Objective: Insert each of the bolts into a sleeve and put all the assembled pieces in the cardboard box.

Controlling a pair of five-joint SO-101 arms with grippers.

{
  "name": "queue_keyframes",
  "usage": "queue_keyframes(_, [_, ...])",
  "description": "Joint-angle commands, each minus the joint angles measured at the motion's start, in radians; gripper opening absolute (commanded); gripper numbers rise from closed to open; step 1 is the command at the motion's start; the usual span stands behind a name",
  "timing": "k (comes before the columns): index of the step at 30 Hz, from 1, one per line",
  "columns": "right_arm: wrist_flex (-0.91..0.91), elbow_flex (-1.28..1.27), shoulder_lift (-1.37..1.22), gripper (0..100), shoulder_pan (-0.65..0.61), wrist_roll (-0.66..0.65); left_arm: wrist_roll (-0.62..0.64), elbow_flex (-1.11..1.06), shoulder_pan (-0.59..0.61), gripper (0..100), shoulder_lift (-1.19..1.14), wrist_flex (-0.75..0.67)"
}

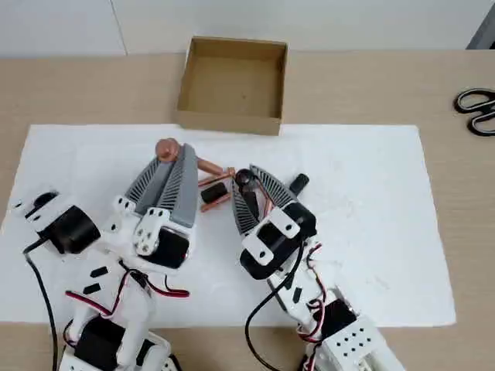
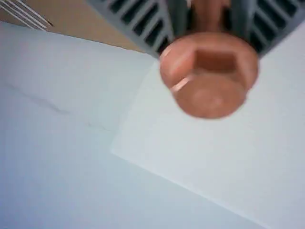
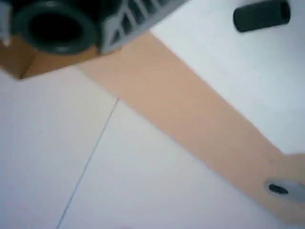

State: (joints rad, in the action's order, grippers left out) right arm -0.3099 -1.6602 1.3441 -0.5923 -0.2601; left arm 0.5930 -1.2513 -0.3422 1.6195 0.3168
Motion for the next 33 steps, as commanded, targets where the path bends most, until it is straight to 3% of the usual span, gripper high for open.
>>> queue_keyframes(1, [0.002,-0.006,0.087,0.5,0.004,0.011,0.003,0.001,-0.014,1,-0.002,-0.028])
queue_keyframes(6, [0.085,-0.028,0.176,0.5,-0.008,0.011,-0.051,-0.005,-0.038,1,-0.109,-0.040])
queue_keyframes(11, [0.186,-0.029,0.248,0.5,-0.059,0.006,-0.083,-0.005,-0.038,1,-0.155,-0.140])
queue_keyframes(19, [0.302,-0.029,0.328,0.5,-0.058,0.005,-0.083,-0.012,-0.038,1,-0.129,-0.098])
queue_keyframes(25, [0.348,-0.029,0.363,0.5,-0.056,0.005,-0.083,0.001,-0.077,1,-0.126,0.028])
queue_keyframes(33, [0.355,-0.029,0.357,0.5,-0.056,0.005,-0.083,0.084,-0.127,1,-0.130,0.031])
